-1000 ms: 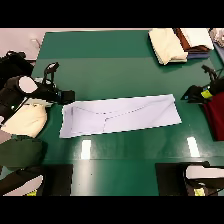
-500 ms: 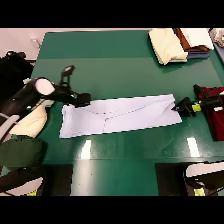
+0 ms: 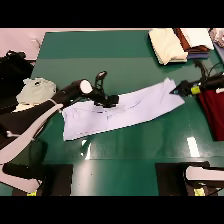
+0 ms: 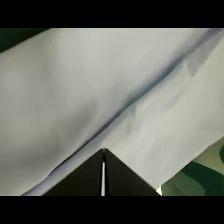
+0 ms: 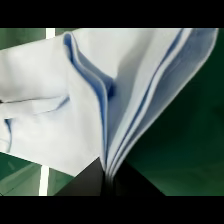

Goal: Fold the shirts.

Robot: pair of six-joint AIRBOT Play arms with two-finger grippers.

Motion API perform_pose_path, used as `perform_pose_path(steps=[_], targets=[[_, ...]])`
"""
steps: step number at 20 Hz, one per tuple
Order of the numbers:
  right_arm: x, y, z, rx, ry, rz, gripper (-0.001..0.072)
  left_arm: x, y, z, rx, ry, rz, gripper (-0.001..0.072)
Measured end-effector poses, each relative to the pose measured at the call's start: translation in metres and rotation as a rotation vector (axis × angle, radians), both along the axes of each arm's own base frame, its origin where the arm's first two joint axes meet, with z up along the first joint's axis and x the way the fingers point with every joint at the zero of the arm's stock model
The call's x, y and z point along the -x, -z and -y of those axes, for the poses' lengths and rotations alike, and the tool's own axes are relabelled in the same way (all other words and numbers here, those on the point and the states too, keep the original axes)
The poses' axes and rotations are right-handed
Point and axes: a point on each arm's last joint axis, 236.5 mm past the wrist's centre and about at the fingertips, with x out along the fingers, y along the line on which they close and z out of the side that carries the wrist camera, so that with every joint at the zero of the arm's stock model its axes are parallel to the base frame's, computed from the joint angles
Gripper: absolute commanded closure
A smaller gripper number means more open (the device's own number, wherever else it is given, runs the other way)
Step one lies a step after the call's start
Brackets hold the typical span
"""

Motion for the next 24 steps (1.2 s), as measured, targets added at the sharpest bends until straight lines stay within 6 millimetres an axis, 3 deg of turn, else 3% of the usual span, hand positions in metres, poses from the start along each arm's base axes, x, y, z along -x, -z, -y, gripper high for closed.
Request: perform_pose_path(steps=[4,7,11,15,17,19,22,24], targets=[[-0.005,-0.086,-0.044,0.031,-0.065,0.183,0.0694,-0.007,0.015,0.020,0.008,0.013,-0.016,0.0685],[0.003,-0.132,-0.086,0.027,-0.131,0.278,0.0694,-0.012,0.020,0.027,0.014,0.006,-0.015,0.0684],[0.020,-0.166,-0.142,-0.004,-0.230,0.343,0.0694,-0.020,0.021,0.030,0.029,-0.016,0.003,0.0685],[0.036,-0.183,-0.190,-0.044,-0.297,0.385,0.0694,-0.026,0.016,0.025,0.034,-0.028,0.003,0.0685],[0.042,-0.191,-0.213,-0.072,-0.321,0.410,0.0694,-0.040,0.002,0.006,0.029,-0.046,0.016,0.0685],[0.049,-0.200,-0.239,-0.117,-0.346,0.437,0.0694,-0.060,-0.027,-0.025,0.022,-0.076,0.052,0.0685],[0.061,-0.200,-0.289,-0.189,-0.398,0.444,0.0694,-0.094,-0.097,-0.099,-0.009,-0.160,0.188,0.0684],[0.076,-0.190,-0.335,-0.248,-0.447,0.424,0.0674,-0.107,-0.153,-0.155,-0.041,-0.237,0.311,0.0685]])
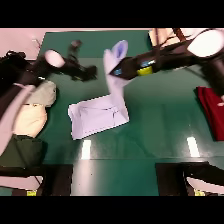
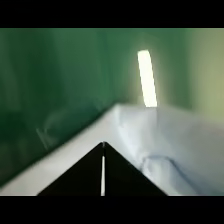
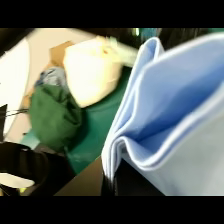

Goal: Fold the shirts.

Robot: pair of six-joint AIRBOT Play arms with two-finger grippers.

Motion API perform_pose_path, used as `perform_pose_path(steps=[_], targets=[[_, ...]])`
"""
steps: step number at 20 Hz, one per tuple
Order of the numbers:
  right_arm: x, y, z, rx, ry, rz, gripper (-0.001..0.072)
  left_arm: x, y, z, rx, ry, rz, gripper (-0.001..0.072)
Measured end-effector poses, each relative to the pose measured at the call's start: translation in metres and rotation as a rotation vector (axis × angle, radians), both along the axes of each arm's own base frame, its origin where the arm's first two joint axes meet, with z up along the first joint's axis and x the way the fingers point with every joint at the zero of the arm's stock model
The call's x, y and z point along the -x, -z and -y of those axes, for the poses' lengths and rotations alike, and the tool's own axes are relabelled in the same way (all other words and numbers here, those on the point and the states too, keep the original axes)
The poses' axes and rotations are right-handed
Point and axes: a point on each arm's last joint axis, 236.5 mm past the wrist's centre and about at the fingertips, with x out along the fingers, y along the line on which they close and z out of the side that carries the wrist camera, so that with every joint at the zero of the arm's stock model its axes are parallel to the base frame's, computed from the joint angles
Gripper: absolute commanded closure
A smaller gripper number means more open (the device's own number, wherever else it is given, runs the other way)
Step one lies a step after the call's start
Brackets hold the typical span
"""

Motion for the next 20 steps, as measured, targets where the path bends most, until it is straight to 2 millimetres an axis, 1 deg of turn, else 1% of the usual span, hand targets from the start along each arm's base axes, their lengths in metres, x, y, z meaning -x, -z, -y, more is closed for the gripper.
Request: perform_pose_path(steps=[1,2,4,5,6,7,8,9,11,12,13,14,16,17,18,19,20], targets=[[0.007,0.009,-0.025,-0.015,-0.030,-0.008,0.0486,-0.001,-0.025,-0.025,-0.018,-0.038,0.055,0.0684],[0.016,0.019,-0.050,-0.027,-0.058,-0.014,0.0371,0.000,-0.051,-0.048,-0.034,-0.077,0.112,0.0684],[0.033,0.045,-0.087,-0.020,-0.110,-0.034,0.0371,0.009,-0.090,-0.082,-0.065,-0.132,0.197,0.0685],[0.037,0.055,-0.097,-0.012,-0.122,-0.040,0.0372,0.014,-0.107,-0.095,-0.081,-0.153,0.235,0.0685],[0.038,0.064,-0.102,-0.002,-0.127,-0.041,0.0372,0.020,-0.119,-0.103,-0.092,-0.164,0.264,0.0684],[0.036,0.072,-0.102,0.018,-0.129,-0.036,0.0372,0.025,-0.127,-0.109,-0.101,-0.172,0.280,0.0684],[0.031,0.079,-0.096,0.042,-0.124,-0.033,0.0372,0.029,-0.131,-0.113,-0.109,-0.175,0.286,0.0684],[0.021,0.085,-0.085,0.063,-0.103,-0.030,0.0372,0.032,-0.133,-0.117,-0.117,-0.179,0.287,0.0685],[-0.004,0.101,-0.047,0.124,-0.036,-0.045,0.0368,0.037,-0.133,-0.119,-0.128,-0.173,0.276,0.0684],[-0.016,0.113,-0.023,0.161,0.007,-0.065,0.0273,0.039,-0.131,-0.118,-0.134,-0.164,0.273,0.0685],[-0.030,0.131,0.007,0.207,0.060,-0.098,0.0153,0.041,-0.131,-0.115,-0.136,-0.153,0.272,0.0685],[-0.040,0.152,0.038,0.253,0.108,-0.146,0.0148,0.042,-0.130,-0.111,-0.138,-0.141,0.273,0.0684],[-0.053,0.191,0.092,0.308,0.200,-0.266,0.0148,0.044,-0.129,-0.101,-0.138,-0.116,0.275,0.0684],[-0.056,0.210,0.112,0.320,0.239,-0.328,0.0149,0.044,-0.129,-0.097,-0.137,-0.106,0.278,0.0684],[-0.058,0.227,0.127,0.320,0.272,-0.395,0.0152,0.044,-0.128,-0.092,-0.136,-0.096,0.279,0.0685],[-0.058,0.240,0.134,0.307,0.287,-0.450,0.0152,0.043,-0.125,-0.088,-0.134,-0.088,0.274,0.0684],[-0.056,0.252,0.136,0.292,0.288,-0.504,0.0152,0.043,-0.124,-0.086,-0.132,-0.081,0.271,0.0684]])
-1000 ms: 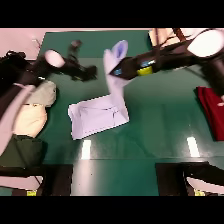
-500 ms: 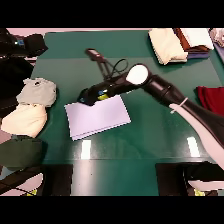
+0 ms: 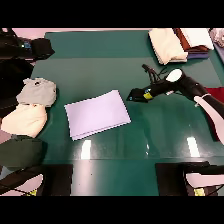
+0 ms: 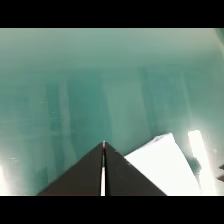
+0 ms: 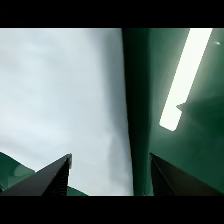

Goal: Fold the shirts.

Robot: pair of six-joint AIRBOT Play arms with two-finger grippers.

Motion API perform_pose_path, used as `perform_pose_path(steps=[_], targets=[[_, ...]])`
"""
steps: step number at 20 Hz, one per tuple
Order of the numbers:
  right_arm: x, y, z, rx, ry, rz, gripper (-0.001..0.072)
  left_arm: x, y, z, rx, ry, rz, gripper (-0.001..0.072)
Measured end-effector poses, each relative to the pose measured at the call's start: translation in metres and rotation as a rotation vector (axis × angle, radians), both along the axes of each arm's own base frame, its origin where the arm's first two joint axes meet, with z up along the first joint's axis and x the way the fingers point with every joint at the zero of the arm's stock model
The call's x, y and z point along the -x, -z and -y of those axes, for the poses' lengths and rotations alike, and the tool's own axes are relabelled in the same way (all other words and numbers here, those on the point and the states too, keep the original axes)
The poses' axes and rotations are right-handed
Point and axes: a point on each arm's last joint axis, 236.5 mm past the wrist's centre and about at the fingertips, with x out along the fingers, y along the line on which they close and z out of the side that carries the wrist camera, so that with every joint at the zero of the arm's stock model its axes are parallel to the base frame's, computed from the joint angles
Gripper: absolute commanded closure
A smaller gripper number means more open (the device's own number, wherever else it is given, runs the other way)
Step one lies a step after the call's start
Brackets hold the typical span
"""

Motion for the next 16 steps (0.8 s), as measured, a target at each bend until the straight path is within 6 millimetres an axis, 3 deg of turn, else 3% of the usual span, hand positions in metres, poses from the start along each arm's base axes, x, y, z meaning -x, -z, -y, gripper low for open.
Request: perform_pose_path(steps=[2,5,8,9,11,13,16], targets=[[0.004,0.020,-0.009,-0.046,0.004,-0.067,0.0152,-0.002,0.004,0.005,0.003,0.010,-0.010,0.0685],[0.011,0.039,-0.042,-0.104,-0.039,-0.137,0.0165,-0.003,0.009,0.009,0.010,0.020,-0.024,0.0685],[0.014,0.050,-0.078,-0.123,-0.112,-0.146,0.0523,-0.003,0.011,0.012,0.017,0.025,-0.031,0.0685],[0.012,0.051,-0.089,-0.123,-0.134,-0.129,0.0697,-0.003,0.011,0.013,0.021,0.027,-0.032,0.0685],[0.008,0.046,-0.105,-0.130,-0.167,-0.094,0.0694,-0.002,0.010,0.018,0.033,0.039,-0.034,0.0685],[-0.002,0.035,-0.108,-0.118,-0.187,-0.037,0.0694,0.002,0.011,0.029,0.035,0.063,-0.035,0.0685],[-0.031,0.006,-0.080,-0.071,-0.162,0.077,0.0694,0.010,0.010,0.053,0.032,0.119,-0.030,0.0685]])
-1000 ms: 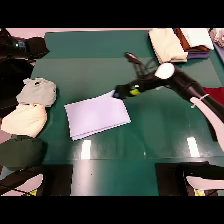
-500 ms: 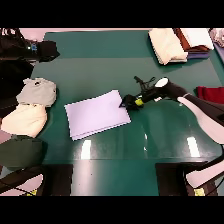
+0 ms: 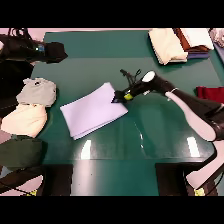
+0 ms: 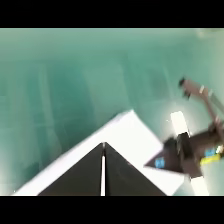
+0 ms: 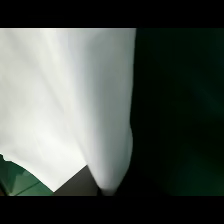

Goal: Fold the shirts.

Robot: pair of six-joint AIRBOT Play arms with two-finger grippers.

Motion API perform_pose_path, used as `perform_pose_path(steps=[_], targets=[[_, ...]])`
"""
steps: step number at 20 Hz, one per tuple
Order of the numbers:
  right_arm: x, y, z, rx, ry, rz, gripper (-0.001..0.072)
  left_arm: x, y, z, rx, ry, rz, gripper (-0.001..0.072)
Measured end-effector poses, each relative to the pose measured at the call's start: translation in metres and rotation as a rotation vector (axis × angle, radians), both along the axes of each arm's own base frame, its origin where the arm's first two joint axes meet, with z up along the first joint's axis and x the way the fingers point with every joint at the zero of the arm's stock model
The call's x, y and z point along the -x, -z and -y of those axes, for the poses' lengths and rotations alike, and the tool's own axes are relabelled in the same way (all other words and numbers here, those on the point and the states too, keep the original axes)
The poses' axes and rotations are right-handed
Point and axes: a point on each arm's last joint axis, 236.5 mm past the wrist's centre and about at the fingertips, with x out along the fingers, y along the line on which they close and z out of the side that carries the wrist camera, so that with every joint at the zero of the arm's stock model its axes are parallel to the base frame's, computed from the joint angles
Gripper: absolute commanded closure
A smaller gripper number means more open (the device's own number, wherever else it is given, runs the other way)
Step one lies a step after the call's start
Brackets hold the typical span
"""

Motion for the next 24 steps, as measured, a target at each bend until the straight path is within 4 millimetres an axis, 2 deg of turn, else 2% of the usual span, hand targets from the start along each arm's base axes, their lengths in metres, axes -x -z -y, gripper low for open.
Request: perform_pose_path(steps=[2,4,7,9,12,14,17,19,21,24], targets=[[-0.024,-0.024,0.043,0.049,0.068,0.069,0.0694,0.007,0.000,0.017,-0.008,0.045,0.005,0.0685],[-0.046,-0.050,0.104,0.111,0.173,0.124,0.0695,0.014,0.000,0.032,-0.015,0.085,0.010,0.0685],[-0.065,-0.086,0.222,0.224,0.391,0.182,0.0694,0.020,0.000,0.044,-0.018,0.117,0.015,0.0685],[-0.066,-0.106,0.305,0.277,0.561,0.201,0.0694,0.022,0.000,0.048,-0.017,0.127,0.015,0.0685],[-0.047,-0.124,0.414,0.332,0.801,0.198,0.0694,0.023,-0.002,0.052,-0.003,0.130,0.018,0.0685],[-0.029,-0.128,0.472,0.355,0.934,0.188,0.0694,0.022,-0.004,0.053,0.011,0.122,0.019,0.0685],[-0.014,-0.139,0.533,0.335,1.106,0.220,0.0694,0.021,-0.008,0.055,0.037,0.108,0.020,0.0685],[-0.013,-0.150,0.559,0.324,1.181,0.270,0.0694,0.020,-0.009,0.056,0.049,0.100,0.021,0.0684],[-0.015,-0.166,0.577,0.328,1.224,0.334,0.0694,0.019,-0.010,0.056,0.058,0.093,0.019,0.0685],[-0.020,-0.199,0.595,0.343,1.260,0.439,0.0695,0.019,-0.010,0.056,0.064,0.089,0.016,0.0685]])
